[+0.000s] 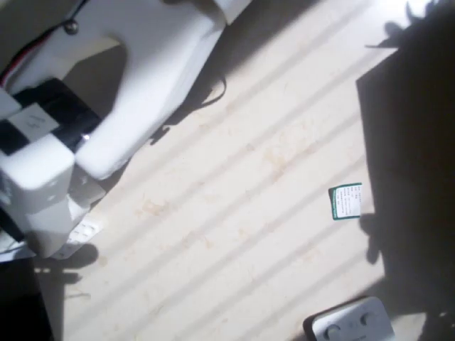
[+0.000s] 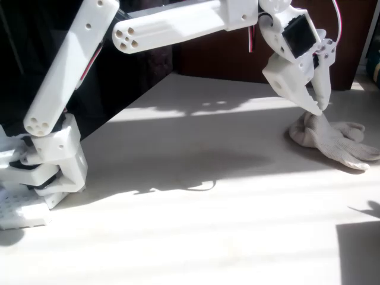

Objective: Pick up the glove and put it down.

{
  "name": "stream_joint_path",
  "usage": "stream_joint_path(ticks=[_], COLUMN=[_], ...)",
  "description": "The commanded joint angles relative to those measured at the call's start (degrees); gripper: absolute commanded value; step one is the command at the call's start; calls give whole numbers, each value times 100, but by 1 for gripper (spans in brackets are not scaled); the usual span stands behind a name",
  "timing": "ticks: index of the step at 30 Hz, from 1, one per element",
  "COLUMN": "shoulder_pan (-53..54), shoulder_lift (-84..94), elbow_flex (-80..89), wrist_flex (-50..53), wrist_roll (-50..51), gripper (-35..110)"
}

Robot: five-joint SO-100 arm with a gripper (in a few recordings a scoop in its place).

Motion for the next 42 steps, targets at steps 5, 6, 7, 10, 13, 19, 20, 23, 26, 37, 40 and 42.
stream_joint_path(ticks=[5,6,7,10,13,19,20,23,26,37,40,42], shoulder_pan=[-158,-149,-141,-105,-97,-105,-123,-149,-149,-97,-88,-88], shoulder_lift=[-457,-475,-475,-527,-527,-527,-527,-527,-527,-958,-1020,-1090], elbow_flex=[-826,-826,-826,-826,-826,-782,-773,-756,-756,-817,-817,-817], wrist_flex=[-404,-439,-475,-527,-466,-448,-439,-369,26,413,176,70], wrist_roll=[35,35,35,44,44,527,554,545,519,519,554,554], gripper=[1,1,1,1,3,17,20,27,33,36,35,35])
